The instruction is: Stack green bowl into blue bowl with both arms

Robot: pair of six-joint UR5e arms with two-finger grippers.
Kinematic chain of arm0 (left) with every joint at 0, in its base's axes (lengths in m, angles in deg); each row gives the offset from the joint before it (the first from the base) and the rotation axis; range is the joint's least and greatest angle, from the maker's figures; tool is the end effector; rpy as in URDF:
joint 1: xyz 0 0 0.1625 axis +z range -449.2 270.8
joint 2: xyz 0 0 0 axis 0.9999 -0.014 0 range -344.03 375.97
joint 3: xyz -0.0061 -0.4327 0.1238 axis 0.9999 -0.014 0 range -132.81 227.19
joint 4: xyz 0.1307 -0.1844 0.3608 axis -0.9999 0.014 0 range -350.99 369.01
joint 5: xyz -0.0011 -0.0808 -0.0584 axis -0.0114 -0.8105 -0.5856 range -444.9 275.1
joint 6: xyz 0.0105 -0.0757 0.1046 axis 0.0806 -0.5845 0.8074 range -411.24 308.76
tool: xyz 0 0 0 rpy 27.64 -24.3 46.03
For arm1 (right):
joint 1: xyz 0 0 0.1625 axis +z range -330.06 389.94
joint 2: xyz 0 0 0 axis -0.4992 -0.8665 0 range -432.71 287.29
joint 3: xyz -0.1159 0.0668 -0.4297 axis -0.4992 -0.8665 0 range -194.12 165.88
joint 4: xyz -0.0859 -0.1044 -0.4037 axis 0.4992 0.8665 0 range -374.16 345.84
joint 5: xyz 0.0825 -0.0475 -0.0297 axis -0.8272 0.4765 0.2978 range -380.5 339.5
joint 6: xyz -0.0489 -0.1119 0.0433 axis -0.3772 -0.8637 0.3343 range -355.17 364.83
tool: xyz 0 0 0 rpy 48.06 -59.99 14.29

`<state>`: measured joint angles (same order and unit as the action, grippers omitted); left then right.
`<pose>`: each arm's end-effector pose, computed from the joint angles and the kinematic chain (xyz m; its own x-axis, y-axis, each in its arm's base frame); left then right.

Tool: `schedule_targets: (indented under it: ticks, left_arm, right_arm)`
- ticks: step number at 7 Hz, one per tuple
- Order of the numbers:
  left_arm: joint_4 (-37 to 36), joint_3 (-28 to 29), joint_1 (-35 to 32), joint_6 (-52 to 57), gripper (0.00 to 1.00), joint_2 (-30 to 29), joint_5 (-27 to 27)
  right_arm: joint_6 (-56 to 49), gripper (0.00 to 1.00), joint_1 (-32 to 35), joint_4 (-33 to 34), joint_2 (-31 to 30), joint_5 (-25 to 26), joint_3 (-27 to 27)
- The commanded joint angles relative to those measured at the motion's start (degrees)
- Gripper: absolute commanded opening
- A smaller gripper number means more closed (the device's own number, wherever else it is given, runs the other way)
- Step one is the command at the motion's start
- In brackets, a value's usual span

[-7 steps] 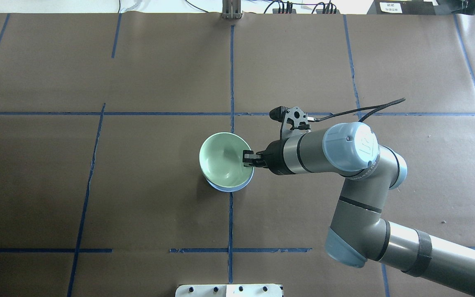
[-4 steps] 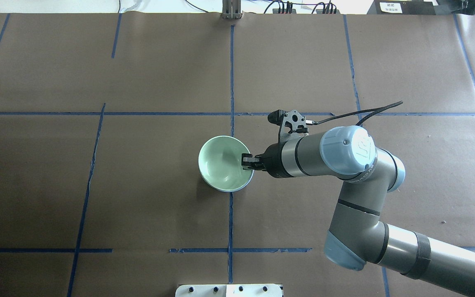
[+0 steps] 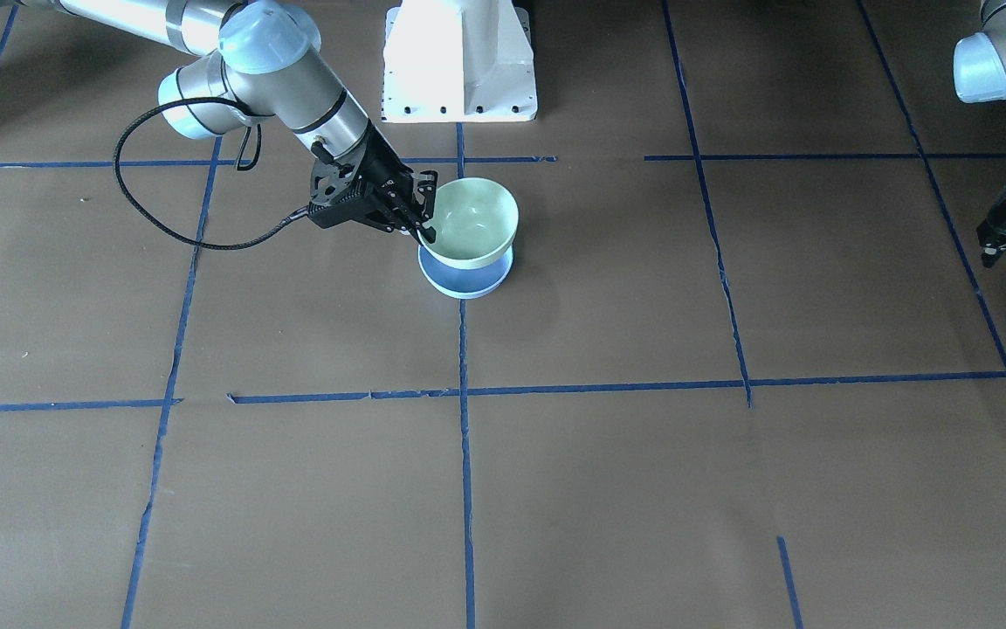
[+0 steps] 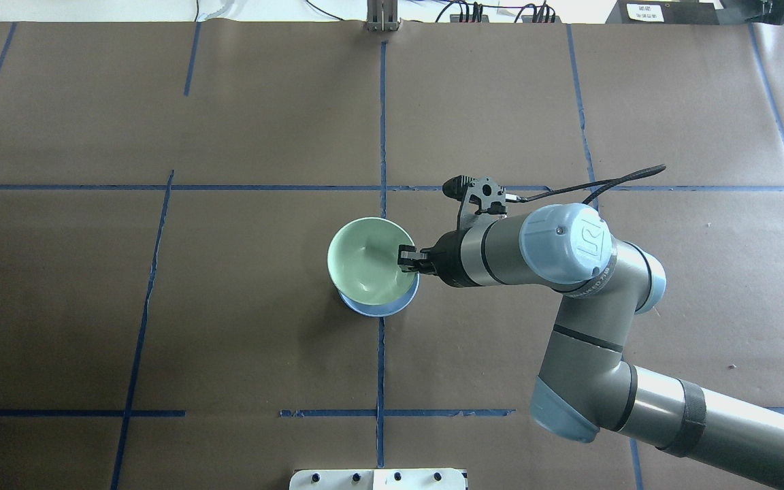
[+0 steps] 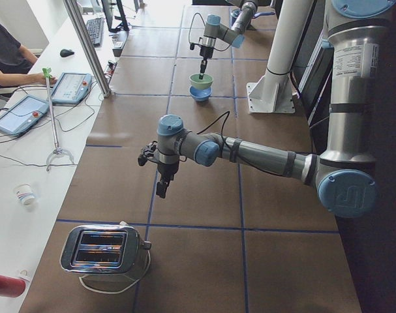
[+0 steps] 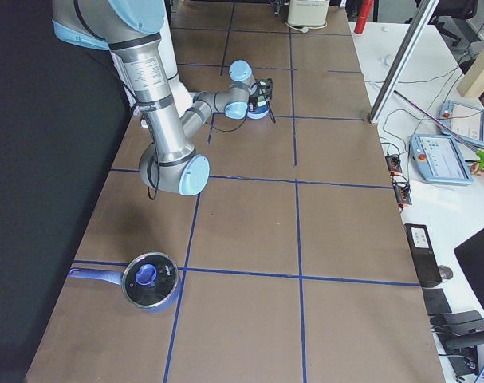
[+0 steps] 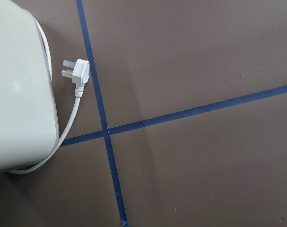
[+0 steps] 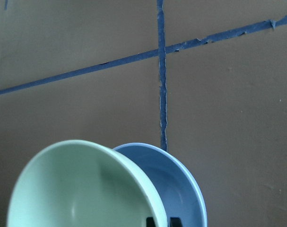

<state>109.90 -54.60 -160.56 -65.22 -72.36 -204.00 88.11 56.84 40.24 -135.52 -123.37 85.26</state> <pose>0.0992 -0.5138 0.6113 0.8214 0.2178 -0.5271 -0.1030 0.9657 0.2385 -0.5602 -0.4012 0.2656 0.3006 0.0245 0.9534 -0.2181 0.9749 0.0437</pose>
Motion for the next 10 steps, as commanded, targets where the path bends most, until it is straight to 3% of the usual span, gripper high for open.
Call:
schedule_targets:
  ticks: [1,4,6,8,10]
  left_arm:
    - [0.18,0.37,0.0,0.09,1.0,0.09,0.0]
    - [0.18,0.37,0.0,0.0,1.0,0.0,0.0]
    - [-0.25,0.46,-0.61,0.09,1.0,0.0,-0.17]
    - [-0.69,3.86,-7.86,8.02,1.0,-0.09,-11.8]
    - [-5.49,5.64,-13.42,14.65,1.0,-0.17,-13.62]
  right_arm:
    - [1.09,1.0,0.17,0.27,0.14,0.31,0.28]
    - [1.09,1.0,1.05,0.35,0.14,0.22,0.37]
    - [-0.39,1.0,4.98,8.12,-0.56,-1.52,3.42]
    - [-16.48,1.0,13.75,21.38,-1.96,-9.75,7.64]
    - [-36.95,1.0,24.38,27.93,-6.25,-17.76,7.49]
